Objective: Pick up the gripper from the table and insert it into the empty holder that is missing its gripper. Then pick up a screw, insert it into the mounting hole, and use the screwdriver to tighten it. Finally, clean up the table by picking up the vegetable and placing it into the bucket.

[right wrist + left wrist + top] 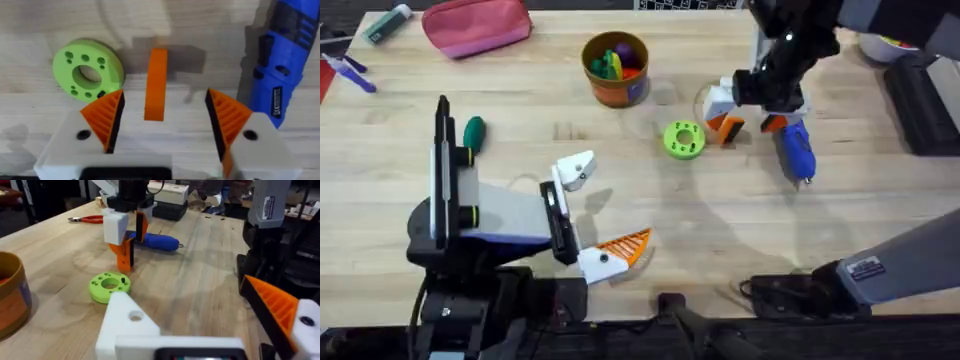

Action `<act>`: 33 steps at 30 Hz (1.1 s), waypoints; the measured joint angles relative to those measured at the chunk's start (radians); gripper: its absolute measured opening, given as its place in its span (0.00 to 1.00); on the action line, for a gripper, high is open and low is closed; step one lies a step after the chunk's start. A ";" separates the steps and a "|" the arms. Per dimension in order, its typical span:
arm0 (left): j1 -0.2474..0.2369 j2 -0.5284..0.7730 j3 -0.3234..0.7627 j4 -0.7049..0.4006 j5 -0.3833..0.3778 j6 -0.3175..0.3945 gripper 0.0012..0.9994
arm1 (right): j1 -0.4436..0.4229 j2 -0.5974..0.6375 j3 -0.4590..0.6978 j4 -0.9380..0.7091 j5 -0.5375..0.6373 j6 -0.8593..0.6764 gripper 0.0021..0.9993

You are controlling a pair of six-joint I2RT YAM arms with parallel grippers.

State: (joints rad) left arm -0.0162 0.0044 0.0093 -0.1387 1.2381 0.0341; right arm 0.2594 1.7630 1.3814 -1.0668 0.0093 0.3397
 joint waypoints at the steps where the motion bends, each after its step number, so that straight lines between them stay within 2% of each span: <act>1: 0.000 0.000 0.000 0.000 0.000 0.000 0.99 | -0.003 0.000 0.006 -0.001 0.000 0.000 0.92; 13: 0.000 0.000 0.000 0.000 0.000 0.000 0.99 | -0.001 0.023 0.029 -0.002 -0.004 0.001 0.70; 33: 0.000 0.000 0.000 0.000 0.000 0.003 0.99 | 0.036 0.026 0.029 -0.015 0.023 0.053 0.55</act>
State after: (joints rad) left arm -0.0162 0.0044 0.0093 -0.1387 1.2382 0.0372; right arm 0.2955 1.7892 1.4109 -1.0817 0.0325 0.3922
